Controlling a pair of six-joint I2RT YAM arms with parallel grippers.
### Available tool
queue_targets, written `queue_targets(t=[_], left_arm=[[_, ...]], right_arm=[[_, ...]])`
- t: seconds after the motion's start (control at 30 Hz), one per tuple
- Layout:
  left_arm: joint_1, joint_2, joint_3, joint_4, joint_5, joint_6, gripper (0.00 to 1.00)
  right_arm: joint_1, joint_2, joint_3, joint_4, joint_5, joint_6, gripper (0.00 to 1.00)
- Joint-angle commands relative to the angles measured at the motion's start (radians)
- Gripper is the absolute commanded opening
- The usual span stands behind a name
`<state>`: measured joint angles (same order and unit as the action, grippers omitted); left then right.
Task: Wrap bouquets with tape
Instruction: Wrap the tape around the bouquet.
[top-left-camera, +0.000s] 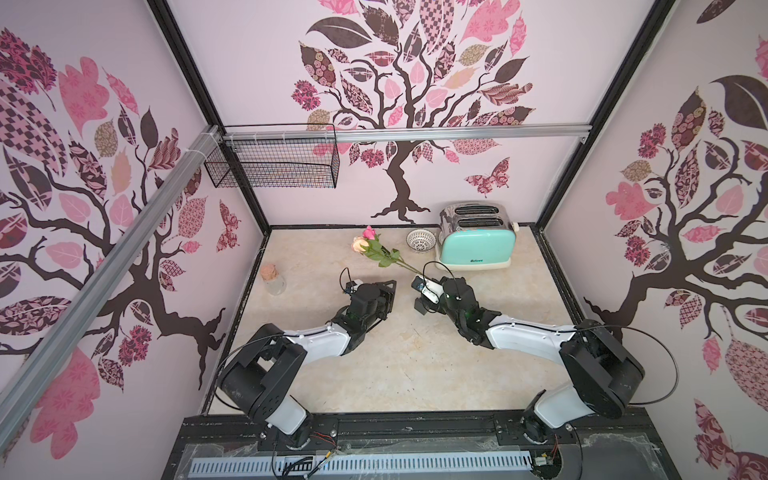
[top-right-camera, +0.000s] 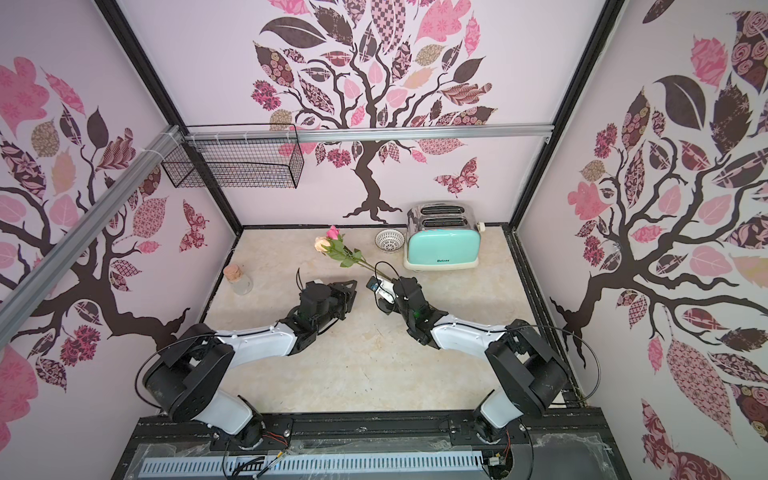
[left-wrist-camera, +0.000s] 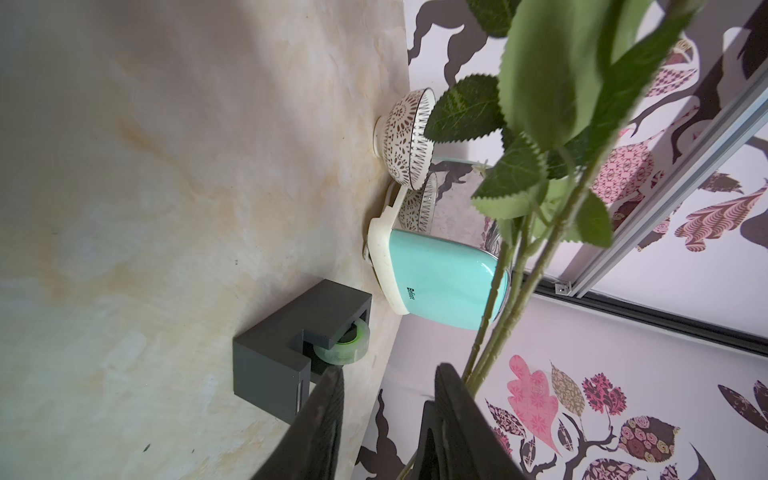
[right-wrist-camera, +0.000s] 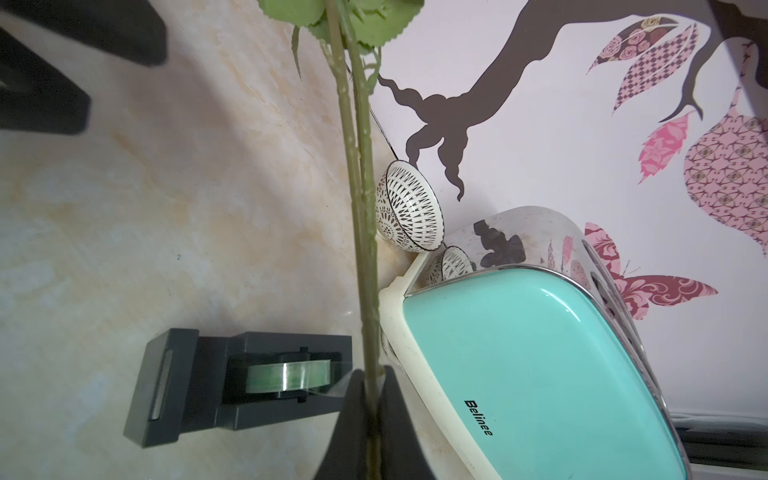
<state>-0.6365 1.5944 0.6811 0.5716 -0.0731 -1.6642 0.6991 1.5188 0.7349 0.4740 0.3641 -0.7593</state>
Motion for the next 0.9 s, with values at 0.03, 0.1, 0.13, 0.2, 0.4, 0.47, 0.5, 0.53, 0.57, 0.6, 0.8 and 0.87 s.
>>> queue_targets(t=[0.03, 0.1, 0.13, 0.2, 0.4, 0.47, 0.5, 0.53, 0.57, 0.6, 0.8, 0.87], left_arm=[[-0.004, 0.069, 0.089, 0.095, 0.067, -0.005, 0.4], [-0.008, 0.081, 0.11, 0.103, 0.061, -0.005, 0.4], [-0.012, 0.083, 0.121, 0.099, 0.055, 0.001, 0.4], [-0.018, 0.087, 0.147, 0.071, 0.06, 0.019, 0.4], [-0.044, 0.152, 0.199, 0.072, 0.069, -0.001, 0.4], [-0.049, 0.174, 0.215, 0.079, 0.073, -0.007, 0.4], [-0.049, 0.183, 0.224, 0.076, 0.077, -0.01, 0.4], [-0.05, 0.194, 0.233, 0.074, 0.081, -0.012, 0.4], [-0.051, 0.201, 0.244, 0.065, 0.083, -0.015, 0.39], [-0.05, 0.207, 0.248, 0.062, 0.084, -0.018, 0.36], [-0.052, 0.242, 0.299, 0.043, 0.084, -0.026, 0.26], [-0.054, 0.249, 0.311, 0.033, 0.091, -0.025, 0.21]], right_arm=[[0.005, -0.055, -0.008, 0.003, -0.036, 0.026, 0.0], [0.005, -0.054, -0.008, 0.0, -0.033, 0.023, 0.0], [0.005, -0.054, -0.008, -0.001, -0.034, 0.023, 0.0], [0.005, -0.054, -0.009, 0.001, -0.037, 0.026, 0.0], [0.005, -0.054, -0.012, 0.011, -0.04, 0.026, 0.0], [0.005, -0.057, -0.013, 0.014, -0.045, 0.023, 0.0], [0.005, -0.058, -0.014, 0.015, -0.045, 0.023, 0.0], [0.005, -0.06, -0.015, 0.016, -0.044, 0.022, 0.0], [0.005, -0.062, -0.017, 0.017, -0.044, 0.021, 0.0], [0.005, -0.064, -0.018, 0.016, -0.047, 0.02, 0.0], [0.005, -0.069, -0.03, 0.018, -0.05, 0.014, 0.0], [0.005, -0.072, -0.032, 0.02, -0.047, 0.013, 0.0]])
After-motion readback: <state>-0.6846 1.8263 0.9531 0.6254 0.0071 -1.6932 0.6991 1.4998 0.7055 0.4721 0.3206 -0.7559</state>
